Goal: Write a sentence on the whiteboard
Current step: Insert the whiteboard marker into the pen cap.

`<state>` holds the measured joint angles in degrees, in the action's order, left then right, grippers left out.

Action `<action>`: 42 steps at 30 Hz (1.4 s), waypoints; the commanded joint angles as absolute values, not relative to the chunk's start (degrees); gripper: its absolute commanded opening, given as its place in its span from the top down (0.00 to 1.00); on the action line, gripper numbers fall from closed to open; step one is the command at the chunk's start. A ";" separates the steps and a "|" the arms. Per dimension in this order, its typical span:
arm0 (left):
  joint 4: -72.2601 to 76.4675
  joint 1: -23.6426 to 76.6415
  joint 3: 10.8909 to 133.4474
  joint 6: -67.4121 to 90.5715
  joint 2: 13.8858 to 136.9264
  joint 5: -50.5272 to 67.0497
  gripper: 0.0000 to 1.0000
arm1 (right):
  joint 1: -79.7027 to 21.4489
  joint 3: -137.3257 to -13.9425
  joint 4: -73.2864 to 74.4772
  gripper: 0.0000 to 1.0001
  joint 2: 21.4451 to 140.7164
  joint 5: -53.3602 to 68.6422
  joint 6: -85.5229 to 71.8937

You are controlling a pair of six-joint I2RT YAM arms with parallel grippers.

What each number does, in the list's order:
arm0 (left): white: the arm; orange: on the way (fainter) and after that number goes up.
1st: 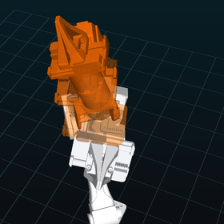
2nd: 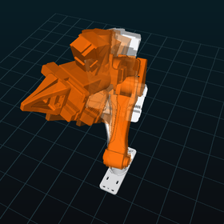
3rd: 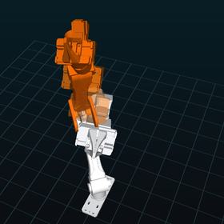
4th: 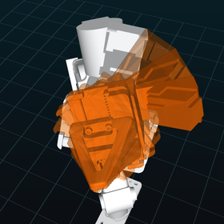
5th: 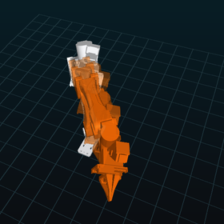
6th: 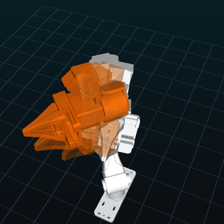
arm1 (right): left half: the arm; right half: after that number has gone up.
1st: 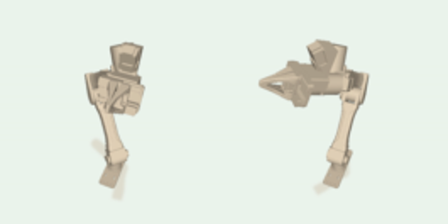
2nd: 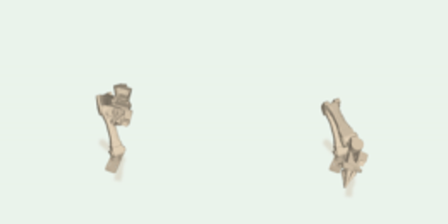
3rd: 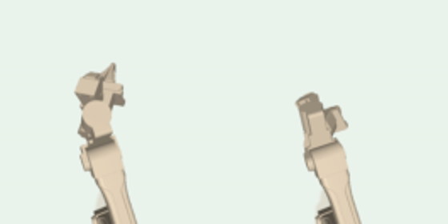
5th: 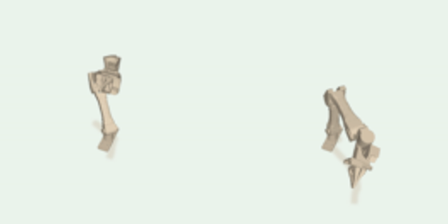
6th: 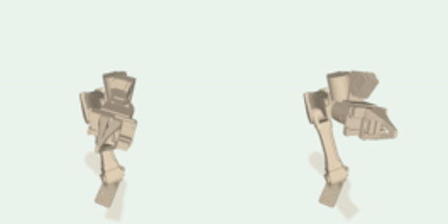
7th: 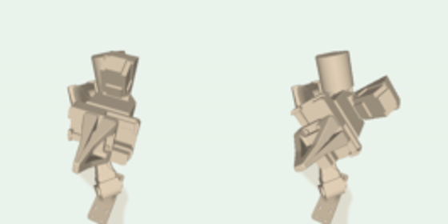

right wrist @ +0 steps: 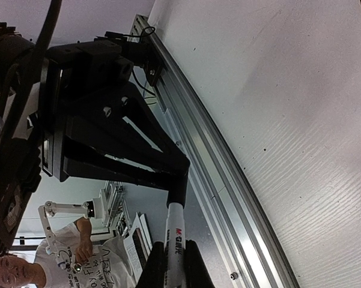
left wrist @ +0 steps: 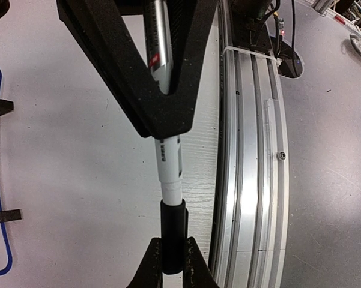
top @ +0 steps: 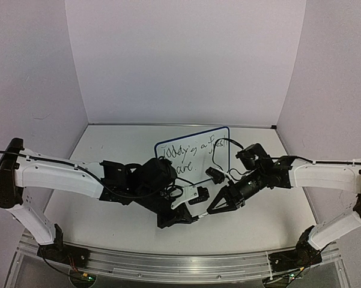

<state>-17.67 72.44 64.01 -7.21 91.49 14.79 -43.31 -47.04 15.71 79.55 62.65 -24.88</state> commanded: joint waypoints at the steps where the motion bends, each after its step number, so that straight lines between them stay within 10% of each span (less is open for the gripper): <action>1: -7.47 72.69 70.60 -8.62 91.91 15.85 1.00 | -44.12 -49.48 13.31 1.00 79.45 64.69 -23.73; 42: -10.34 69.00 78.55 -6.49 93.59 28.02 1.00 | -44.51 -49.97 17.59 1.00 77.95 67.43 -20.03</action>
<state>-24.32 69.63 71.85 -5.66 95.77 24.95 -43.03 -47.54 18.61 78.76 64.24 -22.25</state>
